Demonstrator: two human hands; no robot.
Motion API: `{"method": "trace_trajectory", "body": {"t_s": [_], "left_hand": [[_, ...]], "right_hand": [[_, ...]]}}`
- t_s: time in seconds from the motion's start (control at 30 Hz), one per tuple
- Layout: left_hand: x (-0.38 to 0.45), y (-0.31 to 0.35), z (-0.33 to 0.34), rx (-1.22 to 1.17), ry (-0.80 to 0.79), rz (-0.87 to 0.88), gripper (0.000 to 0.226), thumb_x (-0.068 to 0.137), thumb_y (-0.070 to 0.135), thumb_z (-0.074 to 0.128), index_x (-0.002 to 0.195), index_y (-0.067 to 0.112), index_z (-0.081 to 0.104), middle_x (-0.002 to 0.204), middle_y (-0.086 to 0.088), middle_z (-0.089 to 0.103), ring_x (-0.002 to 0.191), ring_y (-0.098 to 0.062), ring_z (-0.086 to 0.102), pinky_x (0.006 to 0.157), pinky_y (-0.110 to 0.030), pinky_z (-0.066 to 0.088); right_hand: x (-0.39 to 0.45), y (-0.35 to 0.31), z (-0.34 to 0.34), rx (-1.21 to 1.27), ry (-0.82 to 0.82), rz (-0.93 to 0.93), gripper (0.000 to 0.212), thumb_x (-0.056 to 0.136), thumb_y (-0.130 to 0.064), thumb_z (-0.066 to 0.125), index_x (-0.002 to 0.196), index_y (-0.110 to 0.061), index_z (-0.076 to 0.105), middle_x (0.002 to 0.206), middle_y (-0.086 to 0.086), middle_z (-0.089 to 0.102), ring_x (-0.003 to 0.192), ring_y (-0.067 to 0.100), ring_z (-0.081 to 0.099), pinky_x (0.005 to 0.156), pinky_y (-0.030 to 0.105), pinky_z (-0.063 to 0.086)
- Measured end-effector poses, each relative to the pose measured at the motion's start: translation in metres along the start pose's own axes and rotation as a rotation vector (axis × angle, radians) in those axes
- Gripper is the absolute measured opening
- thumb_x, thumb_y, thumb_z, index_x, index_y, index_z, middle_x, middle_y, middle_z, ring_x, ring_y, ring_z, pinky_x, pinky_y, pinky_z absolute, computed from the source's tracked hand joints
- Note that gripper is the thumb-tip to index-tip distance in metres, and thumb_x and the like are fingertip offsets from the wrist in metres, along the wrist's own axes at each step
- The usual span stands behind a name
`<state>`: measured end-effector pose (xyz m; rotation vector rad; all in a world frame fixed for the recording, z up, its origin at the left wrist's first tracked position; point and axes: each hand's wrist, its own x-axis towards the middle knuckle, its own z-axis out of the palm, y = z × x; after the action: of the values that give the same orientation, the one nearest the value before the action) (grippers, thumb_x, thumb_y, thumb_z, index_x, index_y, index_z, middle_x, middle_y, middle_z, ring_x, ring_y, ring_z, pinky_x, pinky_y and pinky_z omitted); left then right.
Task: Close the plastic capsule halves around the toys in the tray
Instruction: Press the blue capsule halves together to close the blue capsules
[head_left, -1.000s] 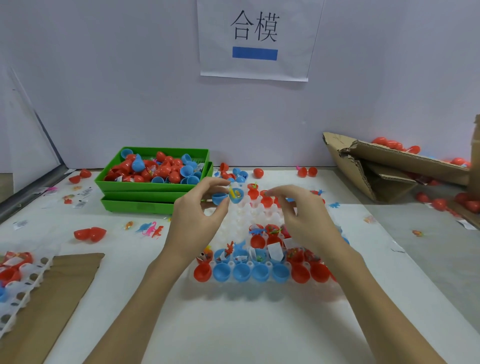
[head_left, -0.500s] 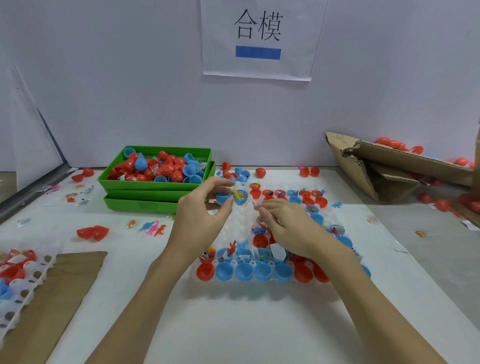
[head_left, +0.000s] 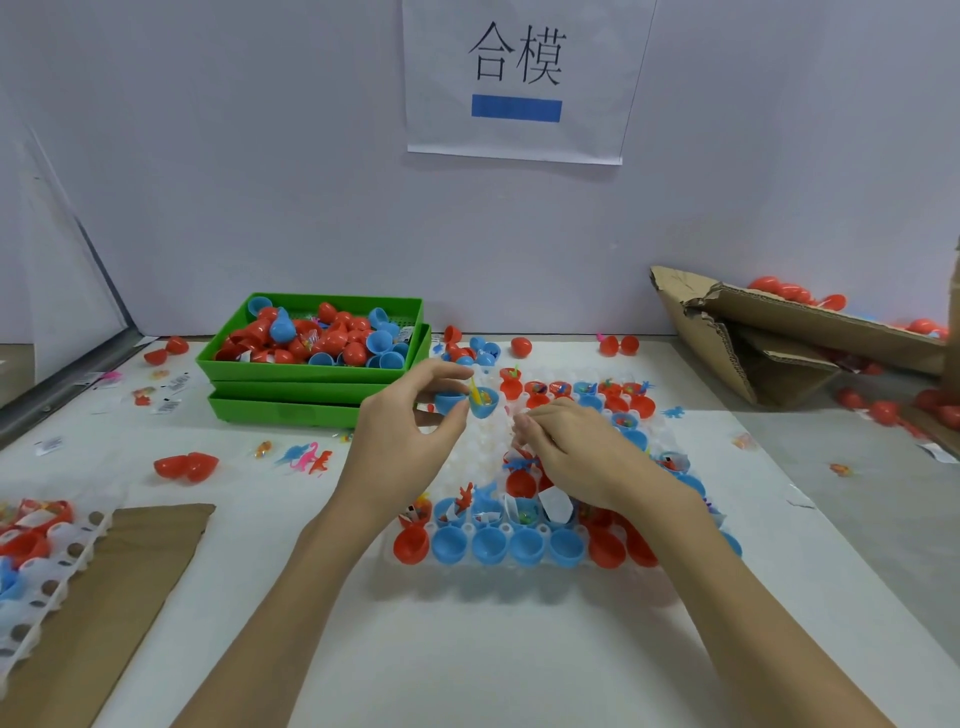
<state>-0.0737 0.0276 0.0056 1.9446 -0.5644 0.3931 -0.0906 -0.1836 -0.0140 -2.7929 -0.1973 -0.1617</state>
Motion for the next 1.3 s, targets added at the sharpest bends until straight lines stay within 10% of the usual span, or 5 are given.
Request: {"method": "trace_trajectory", "body": {"t_s": [0.53, 0.97, 1.3], "left_hand": [[-0.002, -0.001, 0.005, -0.072, -0.037, -0.011, 0.029, 0.094, 0.006, 0.072, 0.115, 0.026, 0.071, 0.105, 0.016, 0.073, 0.105, 0.002, 0.066, 0.085, -0.013, 0.057], [-0.012, 0.007, 0.02, -0.128, -0.08, 0.02, 0.029, 0.093, 0.005, 0.074, 0.115, 0.023, 0.073, 0.11, 0.011, 0.074, 0.11, -0.002, 0.067, 0.084, -0.016, 0.059], [-0.014, 0.009, 0.022, -0.113, -0.068, 0.047, 0.033, 0.091, 0.004, 0.076, 0.12, 0.02, 0.071, 0.114, 0.008, 0.071, 0.112, -0.002, 0.065, 0.085, -0.016, 0.059]], "right_hand": [[-0.013, -0.018, -0.024, 0.779, 0.532, 0.031, 0.014, 0.091, -0.013, 0.076, 0.104, -0.02, 0.078, 0.094, -0.018, 0.075, 0.084, 0.0, 0.073, 0.07, 0.011, 0.055], [-0.016, -0.029, -0.008, 0.519, 0.66, 0.093, 0.015, 0.088, -0.022, 0.079, 0.103, -0.022, 0.076, 0.085, -0.023, 0.066, 0.085, -0.01, 0.066, 0.07, 0.006, 0.053], [-0.019, -0.028, -0.012, 0.916, 0.454, 0.245, 0.012, 0.085, -0.028, 0.083, 0.095, -0.026, 0.077, 0.079, -0.013, 0.076, 0.078, -0.004, 0.071, 0.061, 0.009, 0.053]]}}
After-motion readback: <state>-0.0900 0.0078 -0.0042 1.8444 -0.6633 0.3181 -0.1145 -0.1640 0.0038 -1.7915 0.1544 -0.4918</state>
